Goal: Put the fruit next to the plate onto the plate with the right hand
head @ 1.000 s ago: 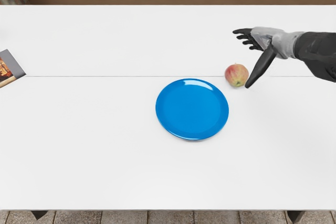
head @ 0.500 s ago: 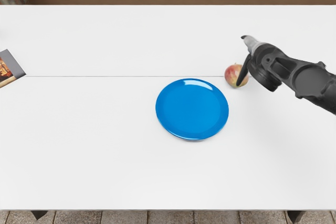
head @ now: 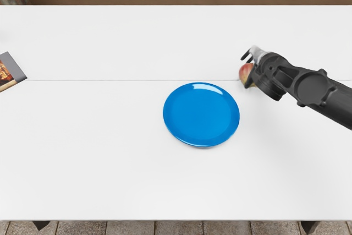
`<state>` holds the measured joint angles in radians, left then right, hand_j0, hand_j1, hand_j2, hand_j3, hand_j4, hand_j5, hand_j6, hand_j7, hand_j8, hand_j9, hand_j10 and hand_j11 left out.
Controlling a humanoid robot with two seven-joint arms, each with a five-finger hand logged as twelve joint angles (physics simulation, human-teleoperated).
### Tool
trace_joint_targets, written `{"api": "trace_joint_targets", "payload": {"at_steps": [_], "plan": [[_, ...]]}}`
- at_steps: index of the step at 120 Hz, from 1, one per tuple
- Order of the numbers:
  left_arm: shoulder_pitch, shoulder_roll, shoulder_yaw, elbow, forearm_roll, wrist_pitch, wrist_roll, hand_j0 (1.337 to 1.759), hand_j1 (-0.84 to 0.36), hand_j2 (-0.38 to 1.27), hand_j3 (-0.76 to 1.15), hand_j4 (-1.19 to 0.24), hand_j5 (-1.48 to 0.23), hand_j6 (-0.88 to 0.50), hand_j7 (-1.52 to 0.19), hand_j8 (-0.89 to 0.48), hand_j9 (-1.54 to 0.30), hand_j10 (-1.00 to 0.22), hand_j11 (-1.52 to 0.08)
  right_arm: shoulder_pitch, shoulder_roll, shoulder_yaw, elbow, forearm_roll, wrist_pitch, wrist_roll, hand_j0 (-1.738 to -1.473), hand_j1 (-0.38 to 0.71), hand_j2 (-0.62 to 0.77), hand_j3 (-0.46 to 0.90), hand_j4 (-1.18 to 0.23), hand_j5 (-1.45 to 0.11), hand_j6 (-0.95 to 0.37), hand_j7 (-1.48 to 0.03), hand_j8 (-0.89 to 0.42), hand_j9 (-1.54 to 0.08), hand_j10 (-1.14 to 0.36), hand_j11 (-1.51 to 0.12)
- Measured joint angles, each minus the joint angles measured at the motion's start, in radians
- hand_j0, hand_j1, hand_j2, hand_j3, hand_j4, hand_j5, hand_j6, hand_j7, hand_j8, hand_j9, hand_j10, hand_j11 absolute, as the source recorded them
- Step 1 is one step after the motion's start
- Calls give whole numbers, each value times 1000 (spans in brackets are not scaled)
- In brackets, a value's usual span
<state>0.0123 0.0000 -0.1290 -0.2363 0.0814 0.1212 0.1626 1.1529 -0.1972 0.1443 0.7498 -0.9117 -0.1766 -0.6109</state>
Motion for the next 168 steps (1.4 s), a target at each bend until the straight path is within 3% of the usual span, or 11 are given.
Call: {"api": "trace_joint_targets", "payload": {"at_steps": [27,56,66,83,101,117,136,156,168], "plan": [[0,0,0,0,0,0,0,1658,341,2,0,-7,-9,-7,-9,-7,-9,-7,-9,-1,-1,2,2,0,6,0,-1654,117,27,0,-480,-641,-487,-630,-373,-656,-471,-657],[0,0,0,0,0,0,0,1658,341,1,0,-7,-9,-7,-9,-7,-9,-7,-9,7,-40,48,30,81,19,0,-1655,144,79,0,-539,-717,-441,-708,-347,-723,-448,-724],[0,0,0,0,0,0,0,1658,341,1,0,-7,-9,-7,-9,-7,-9,-7,-9,9,-100,111,104,133,45,-1,-1655,149,80,0,-543,-721,-433,-712,-340,-722,-442,-722],[0,0,0,0,0,0,0,1658,341,1,0,-7,-9,-7,-9,-7,-9,-7,-9,7,-199,222,314,207,82,0,-1655,153,83,0,-547,-720,-427,-715,-337,-720,-439,-721],[0,0,0,0,0,0,0,1658,341,1,0,-7,-9,-7,-9,-7,-9,-7,-9,-28,-230,279,498,250,94,0,-1655,152,85,0,-543,-712,-430,-709,-339,-712,-443,-714],[0,0,0,0,0,0,0,1658,341,1,0,-7,-9,-7,-9,-7,-9,-7,-9,-114,-181,299,558,258,97,0,-1656,141,55,0,-534,-695,-441,-695,-349,-697,-451,-699],[0,0,0,0,0,0,0,1658,341,1,0,-7,-9,-7,-9,-7,-9,-7,-9,-187,-133,298,571,261,97,-1,-1658,178,174,0,-524,-690,-442,-686,-345,-691,-447,-684],[0,0,0,0,0,0,0,1658,341,1,0,-7,-9,-7,-9,-7,-9,-7,-9,-206,-180,388,642,261,119,0,-1658,-90,72,0,-252,-335,-217,-332,-173,-336,-229,-331],[0,0,0,0,0,0,0,1658,341,1,0,-7,-9,-7,-9,-7,-9,-7,-9,-244,-210,518,681,294,258,0,-1658,-177,42,0,-165,-219,-144,-217,-117,-220,-151,-216]]}}
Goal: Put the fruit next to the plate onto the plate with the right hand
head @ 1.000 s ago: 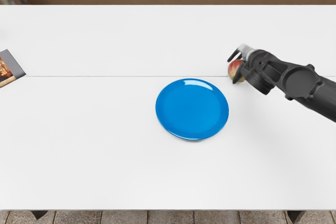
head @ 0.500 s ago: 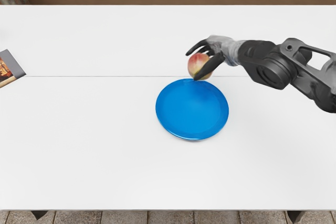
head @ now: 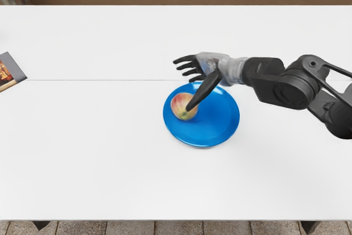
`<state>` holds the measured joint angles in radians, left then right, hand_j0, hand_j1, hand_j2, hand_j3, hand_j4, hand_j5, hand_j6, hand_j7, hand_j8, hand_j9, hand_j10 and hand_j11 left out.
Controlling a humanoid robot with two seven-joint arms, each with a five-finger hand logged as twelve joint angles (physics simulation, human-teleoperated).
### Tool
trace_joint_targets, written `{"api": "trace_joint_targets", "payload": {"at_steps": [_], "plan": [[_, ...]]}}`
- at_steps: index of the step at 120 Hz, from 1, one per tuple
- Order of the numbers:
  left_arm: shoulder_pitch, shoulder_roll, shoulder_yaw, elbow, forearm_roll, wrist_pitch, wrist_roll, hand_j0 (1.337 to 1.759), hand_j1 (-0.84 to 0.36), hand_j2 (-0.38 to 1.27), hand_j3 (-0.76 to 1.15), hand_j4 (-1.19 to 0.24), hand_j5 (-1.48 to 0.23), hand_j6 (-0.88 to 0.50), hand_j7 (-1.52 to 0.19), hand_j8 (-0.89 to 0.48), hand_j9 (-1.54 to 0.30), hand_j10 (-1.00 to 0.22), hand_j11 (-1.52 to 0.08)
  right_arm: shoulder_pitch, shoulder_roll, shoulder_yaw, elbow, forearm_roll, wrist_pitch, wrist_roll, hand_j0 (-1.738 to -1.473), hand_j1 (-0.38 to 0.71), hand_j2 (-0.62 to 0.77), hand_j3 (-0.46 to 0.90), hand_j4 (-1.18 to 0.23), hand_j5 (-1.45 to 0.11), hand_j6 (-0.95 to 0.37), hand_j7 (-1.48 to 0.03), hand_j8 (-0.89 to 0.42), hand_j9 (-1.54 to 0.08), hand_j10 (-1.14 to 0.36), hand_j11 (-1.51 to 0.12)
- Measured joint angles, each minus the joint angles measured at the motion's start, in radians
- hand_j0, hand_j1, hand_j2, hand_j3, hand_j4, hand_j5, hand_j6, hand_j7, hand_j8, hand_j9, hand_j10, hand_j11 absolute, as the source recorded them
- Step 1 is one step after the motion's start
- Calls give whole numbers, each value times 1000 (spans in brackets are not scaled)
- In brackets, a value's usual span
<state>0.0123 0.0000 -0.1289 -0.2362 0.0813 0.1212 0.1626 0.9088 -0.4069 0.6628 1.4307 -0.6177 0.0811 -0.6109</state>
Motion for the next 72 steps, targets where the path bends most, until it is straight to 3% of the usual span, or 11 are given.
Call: {"api": "trace_joint_targets", "payload": {"at_steps": [15,25,51,72], "plan": [[0,0,0,0,0,0,0,1658,341,1,0,-7,-9,-7,-9,-7,-9,-7,-9,-194,-11,318,25,88,321,0,-1658,-242,21,0,-102,-134,-90,-133,-75,-134,-94,-133],[0,0,0,0,0,0,0,1658,341,1,0,-7,-9,-7,-9,-7,-9,-7,-9,-334,-52,448,27,200,436,0,-1658,-268,12,0,-76,-100,-68,-99,-58,-100,-71,-99],[-2,0,0,0,0,0,0,1658,341,1,0,-7,-9,-7,-9,-7,-9,-7,-9,-627,-103,749,21,362,518,0,-1658,-301,1,0,-43,-57,-40,-57,-37,-57,-41,-57],[5,0,1,0,-1,-1,0,1658,341,1,0,-7,-9,-7,-9,-7,-9,-7,-9,-784,-114,958,-19,446,528,0,-1658,-312,-2,0,-32,-43,-31,-43,-29,-43,-31,-43]]}}
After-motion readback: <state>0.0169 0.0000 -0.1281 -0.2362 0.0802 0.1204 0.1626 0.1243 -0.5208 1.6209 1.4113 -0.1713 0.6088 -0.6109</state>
